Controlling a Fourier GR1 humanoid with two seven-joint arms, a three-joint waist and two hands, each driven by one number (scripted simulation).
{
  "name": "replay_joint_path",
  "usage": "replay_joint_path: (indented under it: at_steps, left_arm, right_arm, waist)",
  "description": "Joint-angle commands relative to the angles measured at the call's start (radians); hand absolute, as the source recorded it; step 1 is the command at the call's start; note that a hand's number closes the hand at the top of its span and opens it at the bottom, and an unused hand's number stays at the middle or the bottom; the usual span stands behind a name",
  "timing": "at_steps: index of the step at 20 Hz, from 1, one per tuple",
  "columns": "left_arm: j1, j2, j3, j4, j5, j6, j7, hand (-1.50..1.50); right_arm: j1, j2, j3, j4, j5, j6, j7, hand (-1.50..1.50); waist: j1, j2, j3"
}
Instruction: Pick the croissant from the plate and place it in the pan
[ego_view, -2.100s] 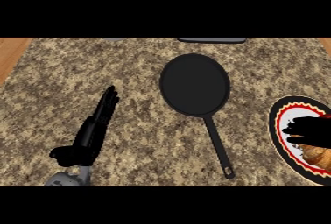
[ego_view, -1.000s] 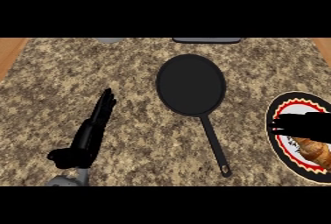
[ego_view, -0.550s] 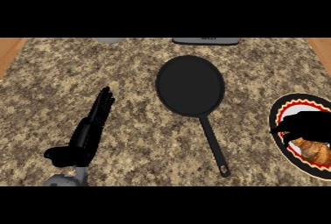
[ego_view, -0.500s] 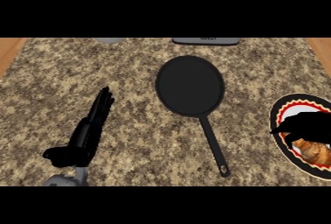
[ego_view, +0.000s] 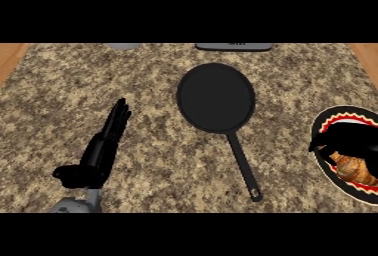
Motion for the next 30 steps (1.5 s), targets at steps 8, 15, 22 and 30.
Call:
replay_joint_path:
  at_steps: [8, 15, 22, 30]
  left_arm:
    - [0.023, 0.005, 0.01, 0.009, 0.0, 0.008, 0.003, 0.0]
    - [0.032, 0.002, 0.001, 0.016, -0.003, 0.006, 0.007, 0.0]
    - [0.018, -0.012, -0.017, 0.015, 0.002, -0.01, 0.008, 0.0]
    - [-0.053, -0.033, -0.02, 0.052, -0.009, -0.018, -0.009, 0.0]
  right_arm:
    - [-0.031, 0.429, -0.209, -0.033, -0.172, 0.079, 0.65, 1.5]
    - [-0.149, 0.674, -0.281, -0.165, -0.126, -0.138, 1.055, 1.5]
    - [-0.208, 0.79, -0.228, -0.278, -0.079, -0.395, 1.521, 1.5]
    - [-0.326, 0.793, 0.015, -0.271, 0.027, -0.673, 2.123, 1.5]
  waist:
    - [-0.037, -0.03, 0.013]
    - [-0.022, -0.044, 0.012]
    - [0.018, -0.025, 0.015]
    - [0.047, 0.008, 0.018]
